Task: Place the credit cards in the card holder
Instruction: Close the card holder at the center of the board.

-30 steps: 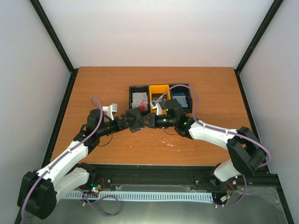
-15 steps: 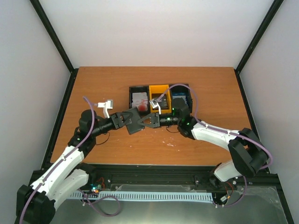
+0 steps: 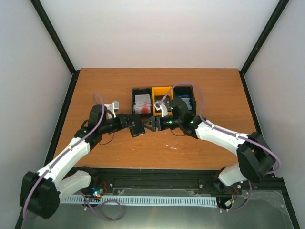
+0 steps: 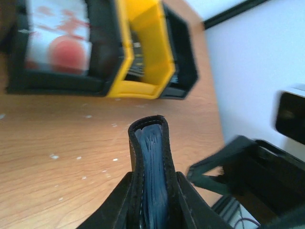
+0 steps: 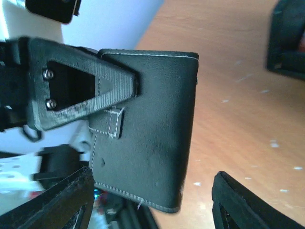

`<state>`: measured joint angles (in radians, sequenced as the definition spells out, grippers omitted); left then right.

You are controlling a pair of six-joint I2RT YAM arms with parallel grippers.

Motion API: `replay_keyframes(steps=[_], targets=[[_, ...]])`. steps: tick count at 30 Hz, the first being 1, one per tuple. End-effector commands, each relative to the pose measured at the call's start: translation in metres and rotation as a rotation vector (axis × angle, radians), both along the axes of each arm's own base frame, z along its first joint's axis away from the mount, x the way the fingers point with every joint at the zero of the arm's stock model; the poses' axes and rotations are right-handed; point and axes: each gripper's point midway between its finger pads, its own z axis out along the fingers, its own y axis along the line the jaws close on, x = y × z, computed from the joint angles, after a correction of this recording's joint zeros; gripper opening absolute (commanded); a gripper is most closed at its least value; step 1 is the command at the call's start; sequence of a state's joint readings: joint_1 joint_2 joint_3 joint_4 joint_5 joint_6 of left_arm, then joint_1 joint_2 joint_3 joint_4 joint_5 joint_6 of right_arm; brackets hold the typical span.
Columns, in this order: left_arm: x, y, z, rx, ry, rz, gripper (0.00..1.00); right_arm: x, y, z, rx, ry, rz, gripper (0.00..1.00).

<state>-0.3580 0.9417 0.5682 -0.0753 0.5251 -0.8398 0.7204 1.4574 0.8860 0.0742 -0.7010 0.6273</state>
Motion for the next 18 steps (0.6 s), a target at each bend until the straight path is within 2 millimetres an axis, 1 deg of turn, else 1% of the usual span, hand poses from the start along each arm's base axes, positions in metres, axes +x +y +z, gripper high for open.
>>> replay_keyframes(steps=[1, 3, 4, 6, 7, 8, 11, 13, 15, 16, 17, 18], targets=[[0.013, 0.018, -0.027, 0.125, 0.191, 0.122, 0.18, 0.017, -0.024, -0.019, -0.3, -0.241, -0.161, 0.67], [0.013, 0.022, -0.038, 0.154, 0.25, 0.145, 0.19, 0.021, -0.03, -0.026, -0.444, -0.353, -0.236, 0.68], [0.013, 0.024, -0.042, 0.171, 0.275, 0.157, 0.19, 0.02, -0.033, -0.031, -0.525, -0.403, -0.261, 0.68], [0.013, 0.027, -0.048, 0.196, 0.309, 0.172, 0.19, 0.021, -0.038, -0.035, -0.644, -0.523, -0.336, 0.68], [0.014, 0.027, -0.048, 0.198, 0.316, 0.172, 0.19, 0.015, -0.032, -0.036, -0.657, -0.577, -0.337, 0.68], [0.016, 0.025, -0.047, 0.197, 0.321, 0.166, 0.19, 0.006, -0.022, -0.034, -0.652, -0.637, -0.317, 0.68], [0.021, 0.015, -0.044, 0.182, 0.332, 0.111, 0.19, -0.033, 0.017, -0.025, -0.564, -0.801, -0.151, 0.69], [0.025, 0.009, -0.041, 0.174, 0.325, 0.07, 0.19, -0.051, 0.036, -0.021, -0.511, -0.875, -0.066, 0.69], [0.028, 0.005, -0.04, 0.171, 0.326, 0.048, 0.19, -0.06, 0.049, -0.022, -0.501, -0.923, -0.041, 0.69], [0.028, 0.004, -0.04, 0.167, 0.335, 0.04, 0.19, -0.062, 0.055, -0.027, -0.521, -0.948, -0.037, 0.69], [0.027, 0.002, -0.041, 0.162, 0.346, 0.033, 0.2, -0.059, 0.059, -0.031, -0.561, -0.975, -0.054, 0.69], [0.026, 0.001, -0.043, 0.157, 0.36, 0.029, 0.2, -0.054, 0.061, -0.039, -0.621, -0.998, -0.076, 0.69]])
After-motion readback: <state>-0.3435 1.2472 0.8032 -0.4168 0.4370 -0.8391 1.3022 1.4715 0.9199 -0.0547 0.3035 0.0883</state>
